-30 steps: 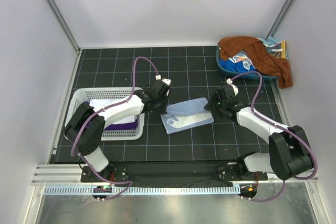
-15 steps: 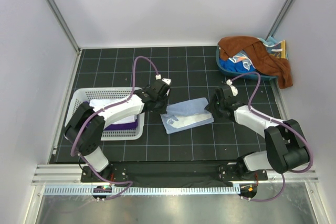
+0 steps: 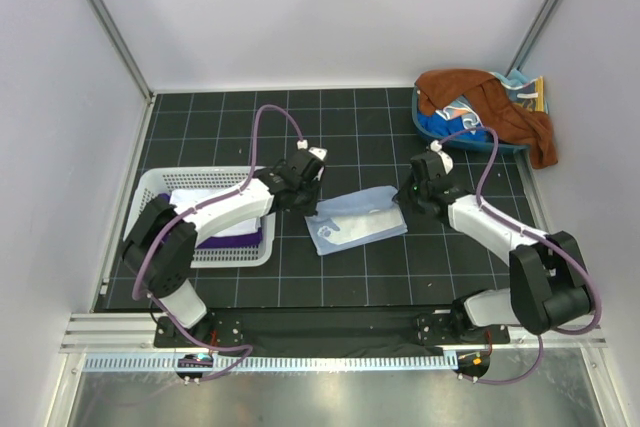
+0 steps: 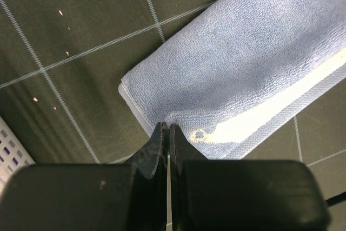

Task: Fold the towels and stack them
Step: Fold the towel, then neatly place the folded towel into the bin

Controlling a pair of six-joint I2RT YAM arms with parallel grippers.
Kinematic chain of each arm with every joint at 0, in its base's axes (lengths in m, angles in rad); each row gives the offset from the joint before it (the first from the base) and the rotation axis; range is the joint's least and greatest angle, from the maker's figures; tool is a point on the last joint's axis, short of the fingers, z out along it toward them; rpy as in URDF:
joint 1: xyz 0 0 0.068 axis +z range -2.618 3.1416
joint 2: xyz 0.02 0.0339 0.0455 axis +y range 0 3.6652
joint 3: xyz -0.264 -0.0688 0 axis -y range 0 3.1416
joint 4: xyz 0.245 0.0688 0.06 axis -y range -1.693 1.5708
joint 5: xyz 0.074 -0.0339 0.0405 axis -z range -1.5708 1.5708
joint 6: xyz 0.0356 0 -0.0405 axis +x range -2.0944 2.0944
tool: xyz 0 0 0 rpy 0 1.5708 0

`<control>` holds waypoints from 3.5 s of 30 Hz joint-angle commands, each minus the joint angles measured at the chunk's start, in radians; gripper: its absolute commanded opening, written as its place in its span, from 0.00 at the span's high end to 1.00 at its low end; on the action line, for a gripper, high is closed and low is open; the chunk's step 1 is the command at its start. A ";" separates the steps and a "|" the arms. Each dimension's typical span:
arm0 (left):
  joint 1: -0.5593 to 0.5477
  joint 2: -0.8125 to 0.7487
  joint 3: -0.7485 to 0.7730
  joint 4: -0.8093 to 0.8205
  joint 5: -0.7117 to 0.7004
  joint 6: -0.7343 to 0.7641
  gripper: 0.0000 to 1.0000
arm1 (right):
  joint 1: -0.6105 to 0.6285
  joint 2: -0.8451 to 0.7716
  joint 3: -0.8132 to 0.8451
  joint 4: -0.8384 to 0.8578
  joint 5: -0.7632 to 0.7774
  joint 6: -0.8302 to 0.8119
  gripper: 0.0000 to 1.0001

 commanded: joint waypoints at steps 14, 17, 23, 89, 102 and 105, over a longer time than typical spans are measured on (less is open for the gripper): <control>-0.037 -0.114 0.015 -0.060 0.061 0.006 1.00 | 0.004 -0.116 0.091 -0.087 0.037 -0.147 0.91; -0.049 -0.104 0.005 -0.057 0.052 -0.003 1.00 | 0.006 -0.125 0.068 -0.087 0.029 -0.155 0.91; -0.083 -0.095 -0.029 -0.044 0.041 -0.026 1.00 | 0.006 -0.159 0.004 -0.081 0.026 -0.159 0.91; -0.132 -0.038 0.052 -0.102 -0.106 -0.285 0.70 | 0.013 -0.228 0.055 -0.199 -0.001 -0.169 0.61; -0.129 -0.081 0.005 -0.171 -0.258 -0.527 0.40 | 0.165 0.085 0.123 0.001 -0.119 -0.192 0.62; -0.130 -0.056 0.008 -0.160 -0.237 -0.528 0.37 | 0.170 0.154 0.157 -0.008 -0.092 -0.183 0.64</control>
